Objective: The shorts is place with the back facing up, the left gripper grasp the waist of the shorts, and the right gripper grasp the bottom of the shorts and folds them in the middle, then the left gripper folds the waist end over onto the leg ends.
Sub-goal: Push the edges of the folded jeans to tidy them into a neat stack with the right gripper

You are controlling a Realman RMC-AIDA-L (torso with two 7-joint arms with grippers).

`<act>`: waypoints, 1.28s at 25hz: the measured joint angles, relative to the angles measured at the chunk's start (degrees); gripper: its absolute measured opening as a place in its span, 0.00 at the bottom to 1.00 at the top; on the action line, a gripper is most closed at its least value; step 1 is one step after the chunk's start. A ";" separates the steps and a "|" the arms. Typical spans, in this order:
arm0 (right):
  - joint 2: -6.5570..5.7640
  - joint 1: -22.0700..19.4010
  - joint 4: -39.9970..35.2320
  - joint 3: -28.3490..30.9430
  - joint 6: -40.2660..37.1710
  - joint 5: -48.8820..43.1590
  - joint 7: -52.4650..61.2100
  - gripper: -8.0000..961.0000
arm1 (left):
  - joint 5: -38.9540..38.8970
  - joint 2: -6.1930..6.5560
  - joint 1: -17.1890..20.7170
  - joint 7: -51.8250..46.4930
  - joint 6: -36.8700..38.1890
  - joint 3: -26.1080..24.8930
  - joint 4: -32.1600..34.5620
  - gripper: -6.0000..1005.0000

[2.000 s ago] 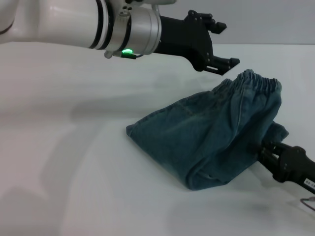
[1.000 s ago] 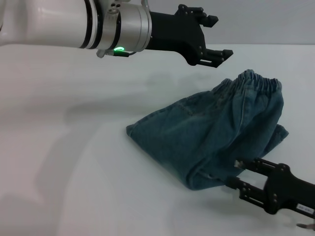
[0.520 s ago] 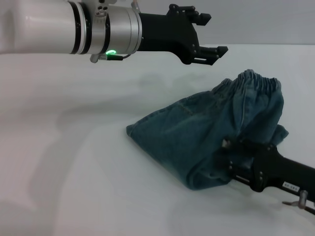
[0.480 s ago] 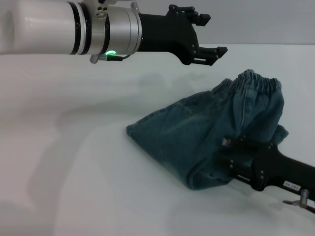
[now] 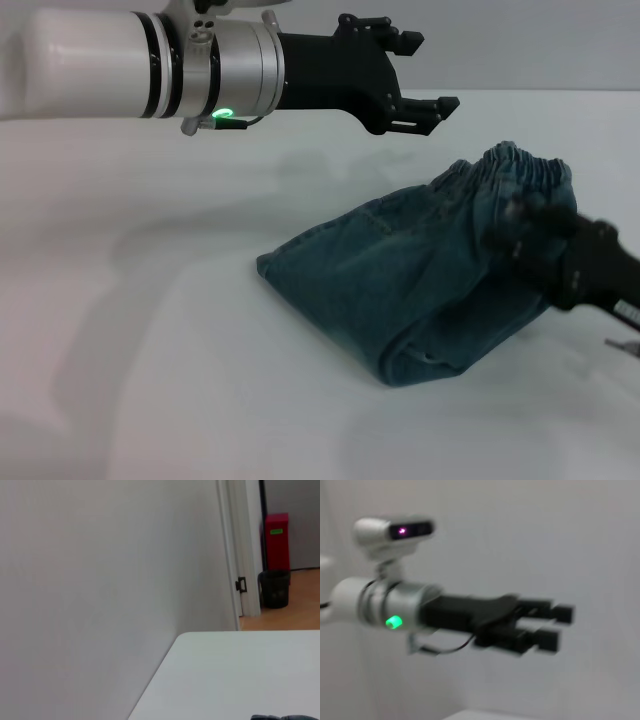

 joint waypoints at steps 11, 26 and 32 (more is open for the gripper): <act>0.11 3.23 0.29 0.92 10.55 4.57 -0.17 0.59 | -3.19 0.16 2.20 0.53 0.20 -0.17 0.75 0.79; 0.12 1.69 2.99 -0.56 17.15 4.06 -2.91 0.59 | -3.50 0.26 1.84 0.61 -0.62 -0.29 -0.04 0.79; 0.12 -1.13 3.26 -0.62 17.25 4.00 -3.21 0.59 | -3.31 0.26 1.15 0.64 -1.16 -0.01 -0.31 0.79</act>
